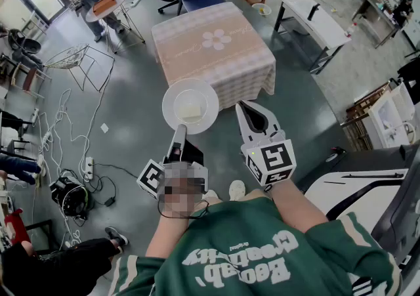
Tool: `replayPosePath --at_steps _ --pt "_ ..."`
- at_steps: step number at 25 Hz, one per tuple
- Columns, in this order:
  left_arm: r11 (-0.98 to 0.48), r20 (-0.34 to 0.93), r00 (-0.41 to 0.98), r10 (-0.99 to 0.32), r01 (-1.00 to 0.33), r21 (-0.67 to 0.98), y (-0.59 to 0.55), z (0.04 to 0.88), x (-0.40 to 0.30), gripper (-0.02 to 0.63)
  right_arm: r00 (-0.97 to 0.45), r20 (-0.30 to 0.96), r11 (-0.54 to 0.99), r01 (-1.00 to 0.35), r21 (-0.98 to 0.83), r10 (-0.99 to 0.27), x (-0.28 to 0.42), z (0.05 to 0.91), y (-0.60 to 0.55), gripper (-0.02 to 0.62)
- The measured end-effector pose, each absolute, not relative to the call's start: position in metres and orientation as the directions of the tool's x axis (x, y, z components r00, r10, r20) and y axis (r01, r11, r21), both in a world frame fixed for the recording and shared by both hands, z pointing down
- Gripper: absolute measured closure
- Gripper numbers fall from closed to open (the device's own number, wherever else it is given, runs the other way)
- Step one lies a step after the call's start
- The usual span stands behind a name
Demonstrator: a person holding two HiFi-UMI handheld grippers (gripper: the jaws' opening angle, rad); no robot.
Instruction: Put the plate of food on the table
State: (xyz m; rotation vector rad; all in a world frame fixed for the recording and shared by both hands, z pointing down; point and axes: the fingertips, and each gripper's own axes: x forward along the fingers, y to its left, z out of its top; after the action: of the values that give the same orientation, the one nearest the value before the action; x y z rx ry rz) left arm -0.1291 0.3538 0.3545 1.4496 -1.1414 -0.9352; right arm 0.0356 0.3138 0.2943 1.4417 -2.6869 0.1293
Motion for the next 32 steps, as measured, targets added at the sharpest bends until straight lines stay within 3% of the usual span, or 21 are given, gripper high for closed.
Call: replayPosePath --at_steps 32 --pt "-0.003 0.030 0.182 -0.983 -0.179 0.984 0.347 0.363 -0.100 0.584 -0.606 0.031 0.604 -0.796 -0.042 -0.795 0.072 0.297 0.307 0.581"
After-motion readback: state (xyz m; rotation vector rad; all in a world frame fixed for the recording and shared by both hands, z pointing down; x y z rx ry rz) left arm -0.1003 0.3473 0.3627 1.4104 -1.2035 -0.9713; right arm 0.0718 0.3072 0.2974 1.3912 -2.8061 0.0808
